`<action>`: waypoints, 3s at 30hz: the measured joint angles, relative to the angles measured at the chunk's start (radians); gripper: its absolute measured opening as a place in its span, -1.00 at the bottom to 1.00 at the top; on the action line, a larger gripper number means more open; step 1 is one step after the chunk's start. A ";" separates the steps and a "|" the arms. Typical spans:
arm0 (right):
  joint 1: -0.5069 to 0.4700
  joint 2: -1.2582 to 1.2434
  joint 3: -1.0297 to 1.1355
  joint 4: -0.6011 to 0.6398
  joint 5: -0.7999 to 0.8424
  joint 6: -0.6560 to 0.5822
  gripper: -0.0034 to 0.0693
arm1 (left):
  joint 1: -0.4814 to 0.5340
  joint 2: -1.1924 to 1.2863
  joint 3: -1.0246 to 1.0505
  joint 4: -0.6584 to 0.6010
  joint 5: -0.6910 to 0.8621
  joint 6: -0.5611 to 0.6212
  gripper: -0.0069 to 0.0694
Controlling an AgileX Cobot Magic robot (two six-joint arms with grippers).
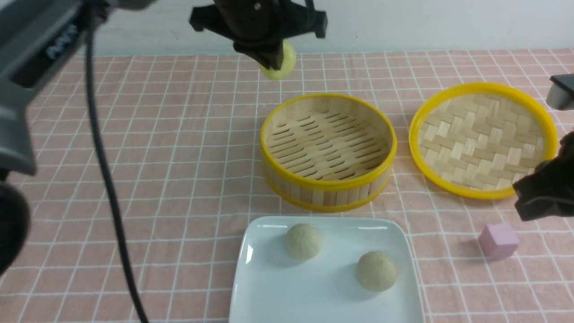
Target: Put the steamed buns into the plate on the pink tablecloth.
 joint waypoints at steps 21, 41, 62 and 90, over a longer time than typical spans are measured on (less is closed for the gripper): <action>0.000 0.000 0.065 -0.001 -0.035 0.000 -0.60 | -0.293 -0.235 1.020 -0.032 -0.399 -0.309 -0.73; 0.000 -0.466 0.024 -0.085 0.223 -0.023 -0.72 | -0.293 -0.330 0.943 0.078 -0.380 -0.404 0.02; 0.000 -0.925 0.609 0.103 -0.581 -0.097 -0.94 | -0.293 -0.338 0.920 0.233 -0.376 -0.401 -0.81; -0.056 -1.181 0.927 0.031 -0.697 -0.099 -0.90 | -0.293 -0.338 0.919 0.259 -0.355 -0.357 -0.78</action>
